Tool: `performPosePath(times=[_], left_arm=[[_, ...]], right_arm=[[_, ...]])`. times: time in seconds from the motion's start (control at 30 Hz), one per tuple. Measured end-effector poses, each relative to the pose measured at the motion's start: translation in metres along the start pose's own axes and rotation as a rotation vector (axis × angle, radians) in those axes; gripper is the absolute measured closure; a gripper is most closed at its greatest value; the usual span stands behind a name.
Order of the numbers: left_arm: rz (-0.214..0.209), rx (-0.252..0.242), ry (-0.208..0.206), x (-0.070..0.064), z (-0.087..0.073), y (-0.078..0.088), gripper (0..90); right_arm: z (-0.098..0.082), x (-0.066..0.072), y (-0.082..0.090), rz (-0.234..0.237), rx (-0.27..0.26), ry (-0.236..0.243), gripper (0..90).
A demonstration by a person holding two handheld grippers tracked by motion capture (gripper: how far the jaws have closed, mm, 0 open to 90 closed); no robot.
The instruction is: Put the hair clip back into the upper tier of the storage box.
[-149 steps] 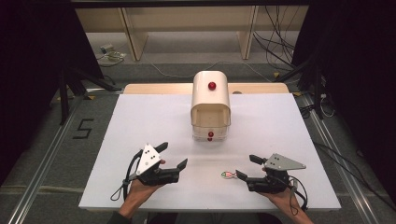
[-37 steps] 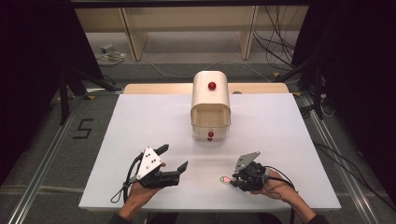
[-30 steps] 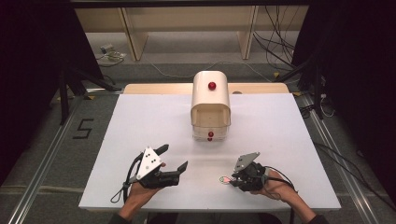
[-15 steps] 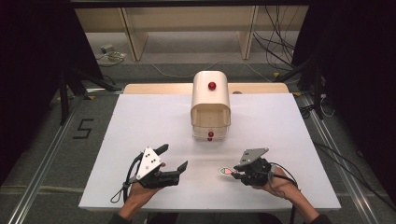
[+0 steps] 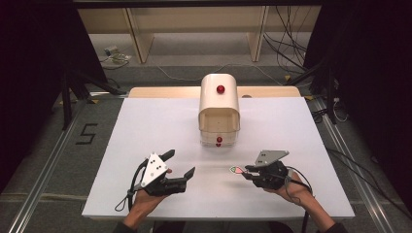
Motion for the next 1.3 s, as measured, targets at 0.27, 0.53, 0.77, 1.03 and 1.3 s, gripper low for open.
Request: performPosePath(times=[0.27, 0.53, 0.77, 1.03, 1.3], left_arm=[[0.003, -0.007, 0.012, 0.001, 0.002, 0.001, 14.7], [0.005, -0.009, 0.013, 0.001, 0.002, 0.003, 14.7], [0.006, -0.007, 0.007, 0.001, 0.001, 0.005, 14.7], [0.012, -0.006, 0.011, 0.003, 0.000, 0.003, 14.7], [0.013, -0.007, 0.017, 0.003, 0.000, 0.003, 14.7]], right_arm=[[0.006, 0.000, 0.007, -0.011, -0.025, 0.002, 71.9], [0.012, -0.002, 0.015, -0.025, -0.052, -0.001, 71.9], [0.020, -0.005, 0.024, -0.038, -0.089, -0.001, 71.9], [0.031, -0.009, 0.034, -0.049, -0.136, -0.004, 71.9], [0.043, -0.012, 0.043, -0.062, -0.177, -0.009, 71.9]])
Point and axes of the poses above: each handheld gripper's, and its own axes: y roughly backward along the jaws, z roughly out of its top, x roughly to its left, the point moved 10 cm from there along -y, roughly forward along the jaws, and after that the axes turned 12 degrees about z, right-handed, at the moved point
